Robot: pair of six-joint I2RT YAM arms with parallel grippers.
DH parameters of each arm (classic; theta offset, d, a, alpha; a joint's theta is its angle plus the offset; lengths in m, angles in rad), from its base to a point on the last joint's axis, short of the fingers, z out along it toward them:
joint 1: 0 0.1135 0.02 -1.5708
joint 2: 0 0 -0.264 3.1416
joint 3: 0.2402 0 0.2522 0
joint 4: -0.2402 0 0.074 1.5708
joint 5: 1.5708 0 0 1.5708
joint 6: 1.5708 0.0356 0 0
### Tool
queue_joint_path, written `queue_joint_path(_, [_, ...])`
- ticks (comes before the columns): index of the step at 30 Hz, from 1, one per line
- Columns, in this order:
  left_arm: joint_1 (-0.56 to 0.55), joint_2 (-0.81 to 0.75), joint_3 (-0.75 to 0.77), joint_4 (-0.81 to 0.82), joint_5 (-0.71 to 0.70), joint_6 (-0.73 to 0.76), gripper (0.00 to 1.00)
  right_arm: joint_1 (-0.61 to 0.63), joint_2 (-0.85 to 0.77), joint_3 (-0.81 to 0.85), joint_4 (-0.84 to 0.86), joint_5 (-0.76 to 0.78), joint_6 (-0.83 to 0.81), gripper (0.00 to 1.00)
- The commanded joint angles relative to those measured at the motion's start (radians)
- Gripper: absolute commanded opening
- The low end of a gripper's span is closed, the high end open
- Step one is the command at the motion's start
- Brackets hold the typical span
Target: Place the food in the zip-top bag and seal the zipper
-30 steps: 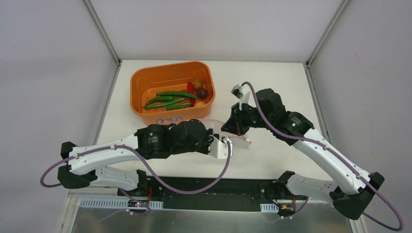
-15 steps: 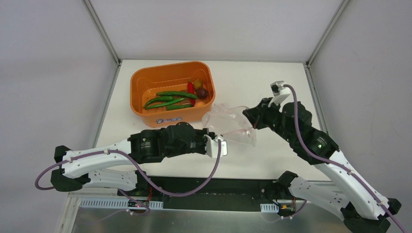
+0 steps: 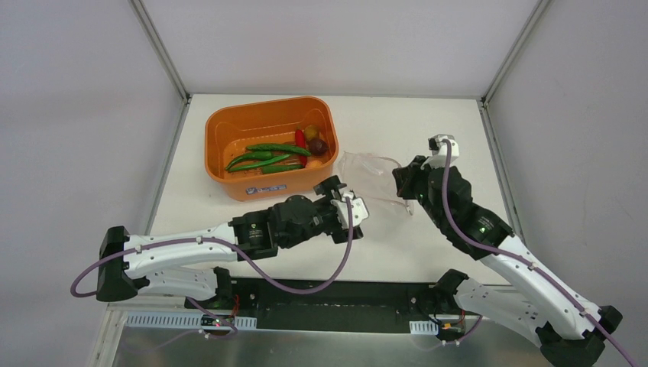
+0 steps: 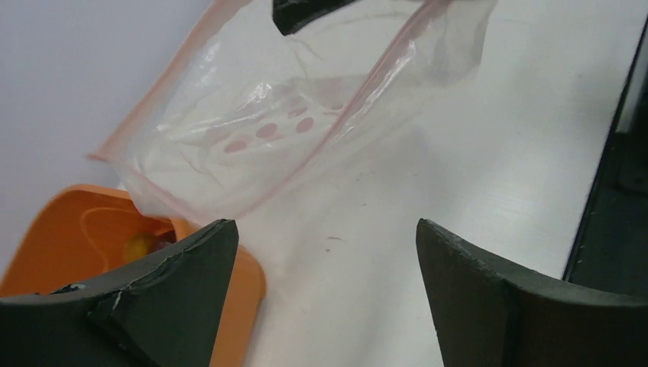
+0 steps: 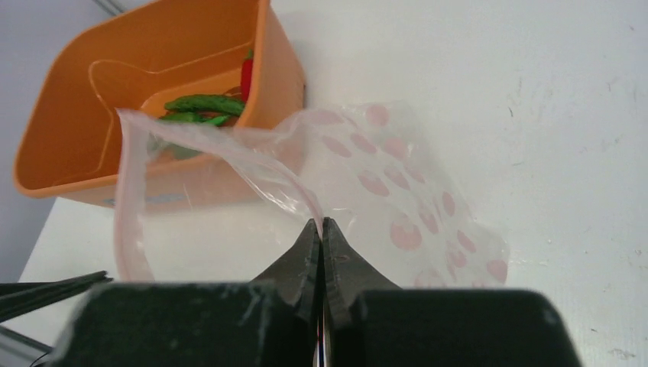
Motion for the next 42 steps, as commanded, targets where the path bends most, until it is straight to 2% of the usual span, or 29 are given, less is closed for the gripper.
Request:
queue_joint_path(1, [0.073, -0.062, -0.053, 0.124, 0.163, -0.238, 0.9, 0.002, -0.028, -0.099, 0.16, 0.103, 0.054, 0.0])
queue_joint_path(5, [0.136, -0.128, -0.102, 0.147, 0.196, -0.375, 0.94, 0.002, -0.037, -0.179, 0.218, 0.143, 0.139, 0.0])
queue_joint_path(10, [0.235, -0.195, -0.069, 0.001, 0.175, -0.518, 0.96, 0.002, -0.043, -0.227, 0.296, 0.094, 0.163, 0.0])
queue_joint_path(17, [0.354, -0.239, -0.005, -0.223, -0.002, -0.589, 0.99, 0.002, -0.024, -0.251, 0.315, 0.068, 0.199, 0.0])
queue_joint_path(21, [0.493, -0.21, 0.055, -0.343, 0.007, -0.61, 0.99, 0.001, -0.043, -0.279, 0.328, 0.068, 0.216, 0.0])
queue_joint_path(24, [0.614, -0.158, 0.086, -0.351, 0.114, -0.587, 0.99, 0.001, -0.056, -0.293, 0.337, 0.061, 0.22, 0.0])
queue_joint_path(27, [0.709, -0.09, 0.112, -0.331, 0.362, -0.531, 0.99, 0.0, -0.06, -0.295, 0.333, 0.046, 0.222, 0.0])
queue_joint_path(30, [0.807, -0.024, 0.111, -0.278, 0.571, -0.551, 0.99, 0.0, -0.06, -0.289, 0.314, 0.03, 0.221, 0.0])
queue_joint_path(34, [0.869, 0.062, 0.119, -0.321, 0.649, -0.561, 0.99, 0.0, -0.057, -0.275, 0.283, 0.021, 0.216, 0.0])
queue_joint_path(38, [0.872, 0.112, 0.09, -0.335, 0.623, -0.548, 0.99, 0.0, -0.051, -0.269, 0.268, 0.021, 0.212, 0.0])
queue_joint_path(42, [0.871, 0.134, 0.069, -0.342, 0.695, -0.551, 0.99, 0.0, -0.037, -0.26, 0.257, 0.016, 0.204, 0.01])
